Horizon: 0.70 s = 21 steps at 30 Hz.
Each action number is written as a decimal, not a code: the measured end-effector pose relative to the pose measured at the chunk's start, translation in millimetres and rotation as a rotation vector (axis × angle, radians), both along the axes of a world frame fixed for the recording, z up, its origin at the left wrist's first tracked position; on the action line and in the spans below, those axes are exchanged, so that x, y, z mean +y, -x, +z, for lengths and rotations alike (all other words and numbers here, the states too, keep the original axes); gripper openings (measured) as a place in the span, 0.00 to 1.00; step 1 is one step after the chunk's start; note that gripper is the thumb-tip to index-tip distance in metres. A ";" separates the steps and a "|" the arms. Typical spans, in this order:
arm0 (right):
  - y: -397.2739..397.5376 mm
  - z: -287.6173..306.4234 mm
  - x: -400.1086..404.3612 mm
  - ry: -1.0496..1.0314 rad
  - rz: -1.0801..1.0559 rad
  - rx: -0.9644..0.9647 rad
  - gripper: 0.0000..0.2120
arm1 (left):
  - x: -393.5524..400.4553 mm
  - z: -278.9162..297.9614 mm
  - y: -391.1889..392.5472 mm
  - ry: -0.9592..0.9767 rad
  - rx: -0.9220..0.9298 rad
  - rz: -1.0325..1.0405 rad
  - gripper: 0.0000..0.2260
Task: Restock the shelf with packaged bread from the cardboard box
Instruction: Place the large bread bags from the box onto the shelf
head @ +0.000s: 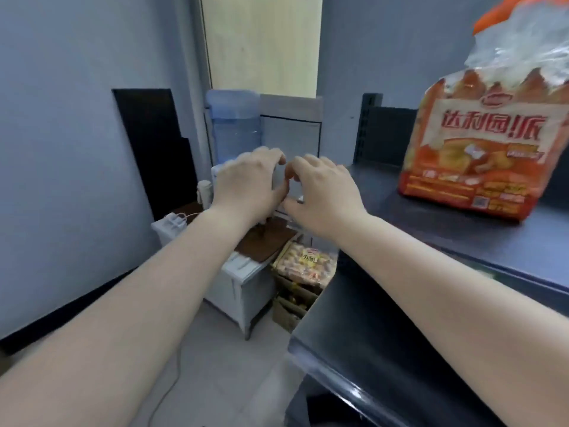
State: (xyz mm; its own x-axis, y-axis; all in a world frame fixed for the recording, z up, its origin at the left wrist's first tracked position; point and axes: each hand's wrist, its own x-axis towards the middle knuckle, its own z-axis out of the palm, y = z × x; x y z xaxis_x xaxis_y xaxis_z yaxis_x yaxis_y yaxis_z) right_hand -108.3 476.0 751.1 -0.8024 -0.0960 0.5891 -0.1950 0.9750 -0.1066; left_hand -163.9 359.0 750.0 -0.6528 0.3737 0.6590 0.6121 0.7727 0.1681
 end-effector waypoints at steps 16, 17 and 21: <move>29.9 -355.6 -247.7 -0.215 0.462 -0.955 0.18 | -275.5 -370.8 -92.5 0.103 -0.974 0.720 0.16; 27.4 -384.1 -257.7 -0.243 0.461 -1.005 0.17 | -284.8 -397.9 -100.6 0.103 -1.023 0.744 0.16; 16.5 -499.1 -293.7 -0.332 0.481 -1.143 0.17 | -322.0 -511.0 -130.2 0.090 -1.190 0.850 0.14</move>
State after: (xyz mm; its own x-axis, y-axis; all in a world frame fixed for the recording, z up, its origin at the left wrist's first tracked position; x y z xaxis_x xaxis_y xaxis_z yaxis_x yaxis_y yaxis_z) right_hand -124.8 182.2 252.0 -0.6775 -0.5245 -0.5156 -0.4922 0.8443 -0.2120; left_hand -33.7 37.0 239.0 -0.8233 -0.3831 -0.4189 -0.4857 0.8574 0.1704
